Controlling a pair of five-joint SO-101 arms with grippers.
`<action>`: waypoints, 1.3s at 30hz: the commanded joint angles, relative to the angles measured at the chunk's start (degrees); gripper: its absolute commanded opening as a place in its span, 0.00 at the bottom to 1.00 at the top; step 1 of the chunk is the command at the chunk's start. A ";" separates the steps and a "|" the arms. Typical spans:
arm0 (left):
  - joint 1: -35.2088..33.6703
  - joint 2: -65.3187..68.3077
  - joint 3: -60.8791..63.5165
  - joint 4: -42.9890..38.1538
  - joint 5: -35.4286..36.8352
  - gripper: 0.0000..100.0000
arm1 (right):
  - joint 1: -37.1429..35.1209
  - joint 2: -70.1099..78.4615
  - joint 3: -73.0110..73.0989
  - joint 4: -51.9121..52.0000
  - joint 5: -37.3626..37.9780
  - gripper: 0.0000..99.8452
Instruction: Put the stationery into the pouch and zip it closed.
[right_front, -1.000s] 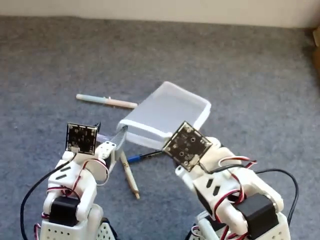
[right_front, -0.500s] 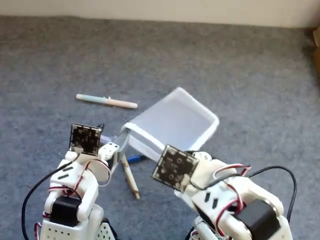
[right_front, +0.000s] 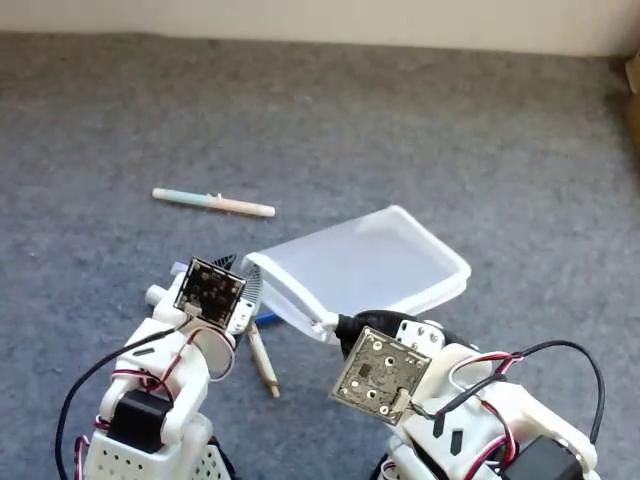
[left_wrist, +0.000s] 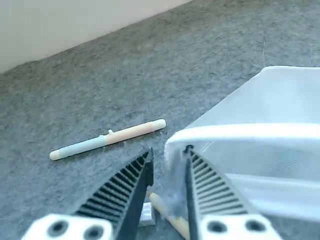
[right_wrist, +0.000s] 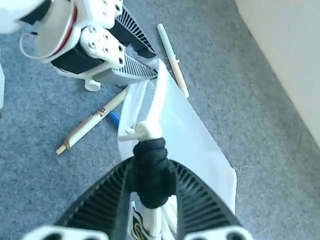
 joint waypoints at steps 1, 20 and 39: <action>1.01 -0.48 -0.57 0.26 -1.32 0.05 | -1.10 -0.40 -1.10 -0.22 1.41 0.01; 0.92 -0.48 -12.97 13.54 -2.11 0.15 | -3.12 -0.57 -1.45 1.71 2.20 0.01; 1.01 -0.48 -10.51 13.10 1.58 0.24 | -3.38 -0.84 -3.65 6.81 6.42 0.01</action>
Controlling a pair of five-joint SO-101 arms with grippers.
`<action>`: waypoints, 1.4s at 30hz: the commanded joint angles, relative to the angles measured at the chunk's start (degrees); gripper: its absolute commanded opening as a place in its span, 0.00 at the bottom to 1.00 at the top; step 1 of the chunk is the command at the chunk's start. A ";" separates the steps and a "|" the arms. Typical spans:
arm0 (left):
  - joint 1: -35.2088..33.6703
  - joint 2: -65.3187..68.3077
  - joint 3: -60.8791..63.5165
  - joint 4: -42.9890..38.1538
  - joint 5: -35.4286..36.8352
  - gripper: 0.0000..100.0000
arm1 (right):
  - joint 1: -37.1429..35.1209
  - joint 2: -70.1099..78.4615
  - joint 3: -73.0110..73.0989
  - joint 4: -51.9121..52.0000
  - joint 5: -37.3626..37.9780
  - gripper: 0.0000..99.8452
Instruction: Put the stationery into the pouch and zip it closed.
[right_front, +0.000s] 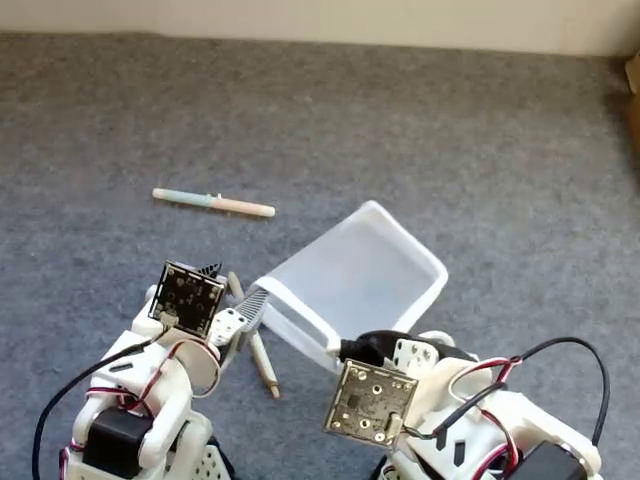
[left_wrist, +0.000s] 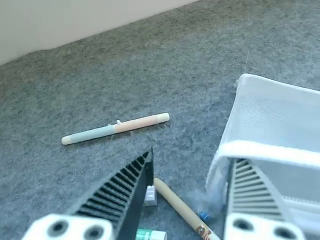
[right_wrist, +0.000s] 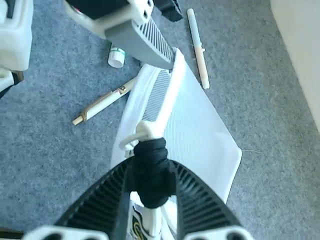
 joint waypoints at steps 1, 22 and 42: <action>0.92 -0.31 1.89 -0.44 -2.29 0.24 | -0.84 -0.13 -4.35 1.71 0.62 0.01; 5.41 -0.31 -1.19 -0.44 -2.55 0.01 | -9.10 0.22 -8.66 5.32 -1.58 0.01; -9.36 -0.31 -8.75 2.99 5.19 0.01 | -0.04 -0.13 -9.10 -3.82 -22.42 0.29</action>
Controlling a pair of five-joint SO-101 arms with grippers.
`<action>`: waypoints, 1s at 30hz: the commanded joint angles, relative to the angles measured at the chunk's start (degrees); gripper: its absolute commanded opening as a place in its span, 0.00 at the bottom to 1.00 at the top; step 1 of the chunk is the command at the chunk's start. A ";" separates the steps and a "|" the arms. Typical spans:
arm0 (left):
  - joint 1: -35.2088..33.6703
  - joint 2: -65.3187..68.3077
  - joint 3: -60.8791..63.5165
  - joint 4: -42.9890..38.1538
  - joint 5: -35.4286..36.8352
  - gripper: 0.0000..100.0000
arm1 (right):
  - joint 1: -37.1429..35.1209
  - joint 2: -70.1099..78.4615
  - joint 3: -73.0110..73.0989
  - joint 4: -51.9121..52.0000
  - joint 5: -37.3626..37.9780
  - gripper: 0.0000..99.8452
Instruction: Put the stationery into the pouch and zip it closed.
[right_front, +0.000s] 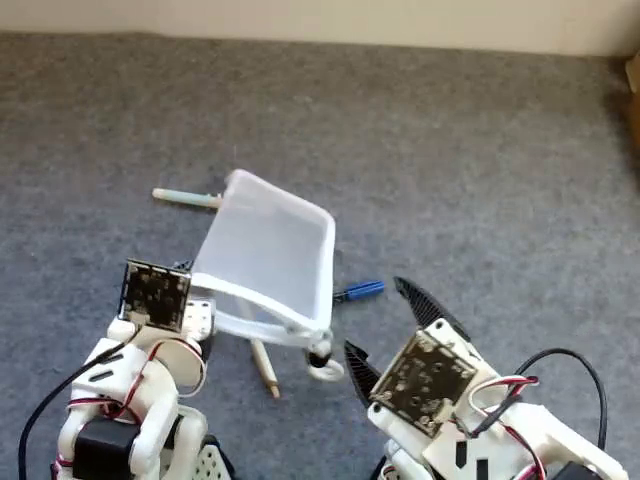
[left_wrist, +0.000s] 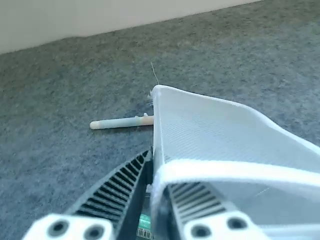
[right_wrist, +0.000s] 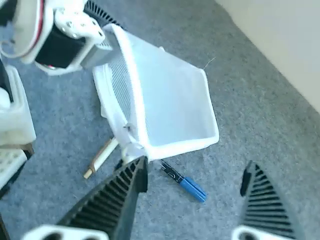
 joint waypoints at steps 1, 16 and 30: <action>-2.15 -0.48 -4.00 -0.26 2.46 0.01 | 0.84 0.40 -3.91 -1.54 -3.78 0.29; -18.95 -0.48 -7.34 -5.19 10.73 0.01 | 9.98 22.11 -5.76 -9.45 -18.11 0.29; -30.02 -0.57 -6.81 -4.84 13.89 0.01 | 13.76 38.55 -2.77 -26.59 -36.04 0.29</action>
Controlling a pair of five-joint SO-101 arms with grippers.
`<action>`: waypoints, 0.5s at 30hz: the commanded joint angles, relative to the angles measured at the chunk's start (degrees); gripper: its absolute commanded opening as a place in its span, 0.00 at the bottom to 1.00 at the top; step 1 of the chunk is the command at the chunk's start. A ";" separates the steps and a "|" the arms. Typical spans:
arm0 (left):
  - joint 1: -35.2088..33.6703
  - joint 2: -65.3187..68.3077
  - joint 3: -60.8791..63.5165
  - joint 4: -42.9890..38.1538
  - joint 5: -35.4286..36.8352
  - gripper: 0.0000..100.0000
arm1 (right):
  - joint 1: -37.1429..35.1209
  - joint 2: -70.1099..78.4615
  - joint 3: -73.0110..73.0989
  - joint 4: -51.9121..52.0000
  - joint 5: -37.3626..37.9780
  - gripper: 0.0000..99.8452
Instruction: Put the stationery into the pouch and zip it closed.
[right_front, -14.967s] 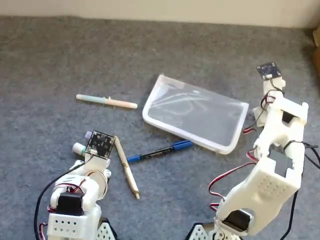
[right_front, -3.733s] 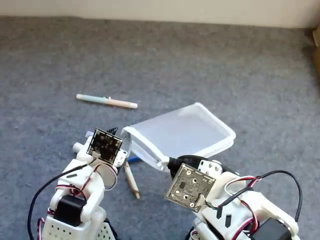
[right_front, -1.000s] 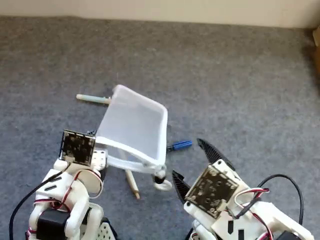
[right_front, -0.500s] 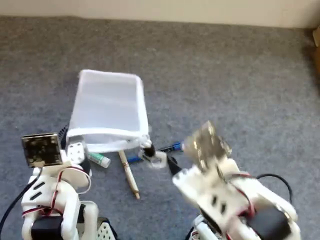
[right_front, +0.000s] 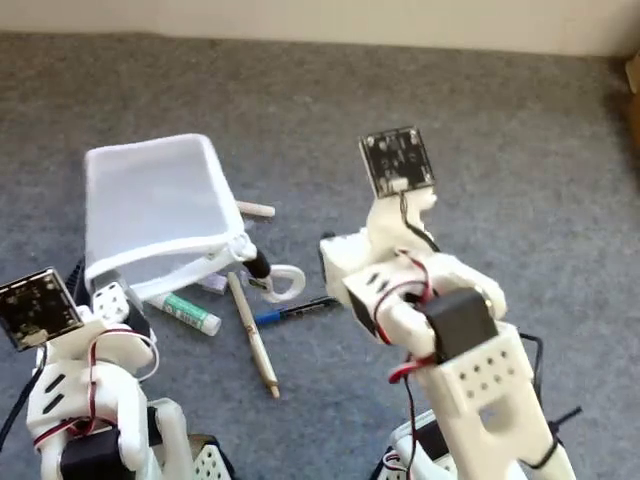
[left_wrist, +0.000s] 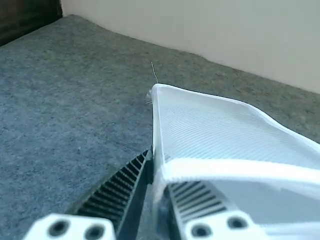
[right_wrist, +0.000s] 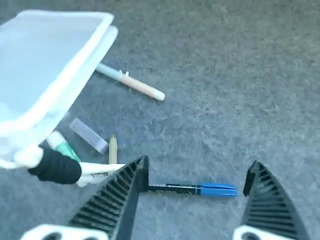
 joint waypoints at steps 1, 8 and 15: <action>-2.68 -0.66 -2.24 -1.49 0.88 0.01 | 0.75 3.82 -0.48 -4.70 -7.30 0.29; -2.59 -0.66 -0.66 -1.67 0.88 0.01 | 0.04 15.78 -1.10 -6.20 -23.12 0.29; -2.51 -0.66 -0.48 -1.67 0.88 0.01 | -3.47 26.95 -4.79 -6.90 -35.87 0.29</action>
